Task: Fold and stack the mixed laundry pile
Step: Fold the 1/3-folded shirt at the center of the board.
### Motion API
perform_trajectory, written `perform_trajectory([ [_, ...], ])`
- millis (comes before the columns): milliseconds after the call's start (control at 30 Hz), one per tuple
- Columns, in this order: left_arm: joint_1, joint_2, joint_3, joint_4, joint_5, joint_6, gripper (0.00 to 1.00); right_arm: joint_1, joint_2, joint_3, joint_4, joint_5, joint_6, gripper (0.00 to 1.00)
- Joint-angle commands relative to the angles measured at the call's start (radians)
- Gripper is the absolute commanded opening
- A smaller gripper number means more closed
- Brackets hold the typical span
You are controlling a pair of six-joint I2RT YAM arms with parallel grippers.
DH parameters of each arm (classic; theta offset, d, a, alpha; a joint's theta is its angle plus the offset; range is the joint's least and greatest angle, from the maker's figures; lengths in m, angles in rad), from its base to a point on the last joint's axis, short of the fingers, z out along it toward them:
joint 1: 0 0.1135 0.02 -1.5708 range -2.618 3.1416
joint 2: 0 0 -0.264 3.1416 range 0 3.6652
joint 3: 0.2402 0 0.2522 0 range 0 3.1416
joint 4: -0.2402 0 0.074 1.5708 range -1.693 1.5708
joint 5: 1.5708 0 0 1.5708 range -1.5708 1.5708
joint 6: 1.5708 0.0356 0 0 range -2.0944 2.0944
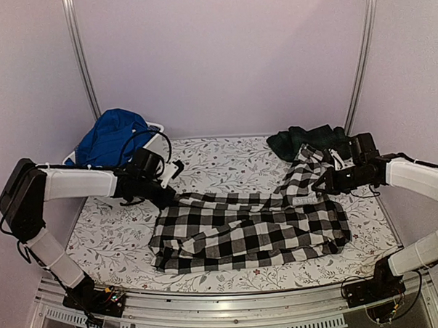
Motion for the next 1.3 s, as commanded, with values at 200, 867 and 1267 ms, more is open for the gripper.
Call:
perform_trajectory([
  [200,-0.078,0.087,-0.018,-0.118,-0.087,0.024,0.0,0.033,0.057,-0.143,0.069,0.06,0.161,0.0],
  [867,-0.133,-0.039,0.074,-0.307,0.065,0.031,0.0,-0.046,0.023,0.008,-0.021,0.158,0.119,0.0],
  [1267,-0.162,0.166,0.018,-0.343,-0.012,0.007,0.01,-0.045,0.131,-0.162,0.139,0.085,0.157,0.0],
])
